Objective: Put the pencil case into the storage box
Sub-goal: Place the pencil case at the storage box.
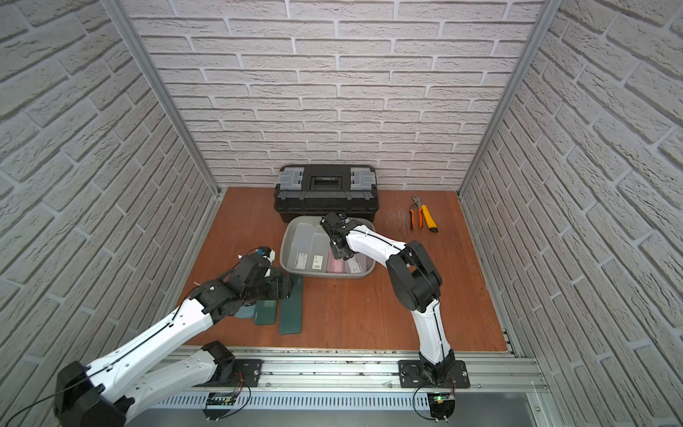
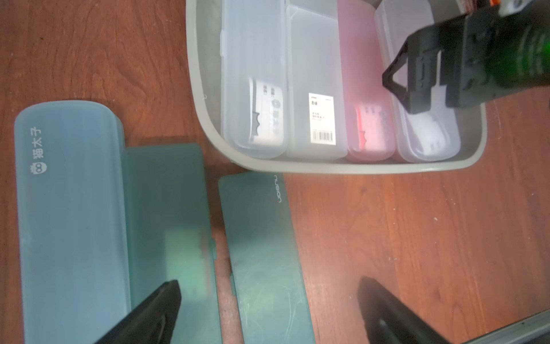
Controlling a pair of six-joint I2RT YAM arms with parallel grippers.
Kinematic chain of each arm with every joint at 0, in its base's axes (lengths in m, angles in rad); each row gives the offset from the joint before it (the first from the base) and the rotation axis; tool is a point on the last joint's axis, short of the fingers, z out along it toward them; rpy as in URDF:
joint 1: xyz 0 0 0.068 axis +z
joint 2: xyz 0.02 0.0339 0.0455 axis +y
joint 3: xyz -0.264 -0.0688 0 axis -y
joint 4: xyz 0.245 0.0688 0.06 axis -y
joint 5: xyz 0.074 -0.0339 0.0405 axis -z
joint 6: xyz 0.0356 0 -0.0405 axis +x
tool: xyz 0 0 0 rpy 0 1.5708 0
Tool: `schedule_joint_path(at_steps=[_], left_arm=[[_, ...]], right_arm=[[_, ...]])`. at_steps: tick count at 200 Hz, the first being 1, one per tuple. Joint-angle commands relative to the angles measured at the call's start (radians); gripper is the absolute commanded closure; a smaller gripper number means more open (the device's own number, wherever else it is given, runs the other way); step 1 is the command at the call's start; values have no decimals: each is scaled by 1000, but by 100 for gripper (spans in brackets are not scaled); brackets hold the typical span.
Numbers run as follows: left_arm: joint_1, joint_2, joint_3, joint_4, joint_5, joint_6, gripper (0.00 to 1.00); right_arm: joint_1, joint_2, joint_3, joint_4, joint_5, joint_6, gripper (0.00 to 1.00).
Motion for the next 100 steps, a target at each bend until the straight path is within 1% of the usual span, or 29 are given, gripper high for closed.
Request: schedule_joint_path(at_steps=[1, 33, 76, 100], left_arm=[[-27, 0, -33, -11, -59, -75, 2], [-80, 19, -59, -5, -98, -127, 1], [-120, 47, -79, 6, -126, -163, 1], [-133, 61, -97, 25, -130, -179, 1]], right_arm=[[-17, 5, 19, 1, 37, -17, 2], [-29, -4, 12, 11, 26, -31, 3], [-52, -20, -8, 30, -1, -33, 3], [-51, -63, -23, 50, -54, -57, 3]])
